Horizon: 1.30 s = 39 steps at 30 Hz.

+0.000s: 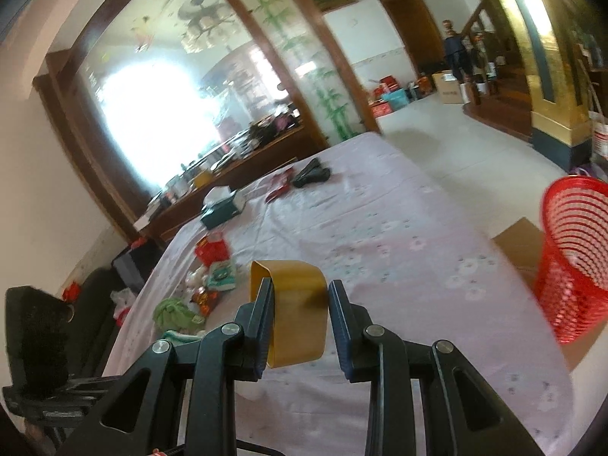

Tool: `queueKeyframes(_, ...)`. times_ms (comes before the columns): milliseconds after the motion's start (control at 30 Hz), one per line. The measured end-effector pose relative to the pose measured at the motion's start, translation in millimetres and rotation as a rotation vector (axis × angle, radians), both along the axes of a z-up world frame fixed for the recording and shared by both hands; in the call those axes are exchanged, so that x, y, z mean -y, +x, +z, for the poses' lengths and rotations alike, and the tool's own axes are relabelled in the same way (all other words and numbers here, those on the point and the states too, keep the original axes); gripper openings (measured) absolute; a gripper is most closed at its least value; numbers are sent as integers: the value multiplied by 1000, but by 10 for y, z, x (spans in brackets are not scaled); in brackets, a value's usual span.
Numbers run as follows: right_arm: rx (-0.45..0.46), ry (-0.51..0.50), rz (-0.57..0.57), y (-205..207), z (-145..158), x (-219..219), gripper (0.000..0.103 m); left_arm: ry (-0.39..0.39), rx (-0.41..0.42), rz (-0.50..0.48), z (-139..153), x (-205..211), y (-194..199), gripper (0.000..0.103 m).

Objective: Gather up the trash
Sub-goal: 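Lift the white sock and yellow tape roll and carry both to the wastebasket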

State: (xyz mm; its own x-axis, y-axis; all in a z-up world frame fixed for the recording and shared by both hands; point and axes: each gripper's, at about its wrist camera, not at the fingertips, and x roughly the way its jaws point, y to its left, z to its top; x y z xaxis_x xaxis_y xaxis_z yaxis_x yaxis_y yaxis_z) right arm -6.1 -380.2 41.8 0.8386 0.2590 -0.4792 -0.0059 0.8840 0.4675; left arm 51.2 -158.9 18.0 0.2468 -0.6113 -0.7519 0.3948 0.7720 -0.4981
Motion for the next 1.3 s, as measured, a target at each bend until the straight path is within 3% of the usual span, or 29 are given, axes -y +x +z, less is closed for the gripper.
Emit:
queueKeyframes(200,16,3,-74,-247,56,334,30,0,-25,-46,-129,278,24,28)
queueKeyframes(900,119,-47,-339,-1257,444,1180,29,24,263,-191,641,1409,-487,28)
queueKeyframes(1000,133,-39,-368,-1352,486,1299,21,14,297,-215,713,1599,-533,28)
queueKeyframes(1033,133,-38,-374,-1366,490,1326,12,10,302,-225,714,1662,-532,28)
queueKeyframes(1067,133,-37,-379,-1367,492,1364,10,9,295,-229,695,1715,-524,28)
queueKeyframes(1233,50,17,-282,-918,115,1387,6,34,228,-180,410,1638,-341,28)
queueKeyframes(1300,14,82,-236,-798,-81,1369,5,40,200,-153,312,1514,-245,28)
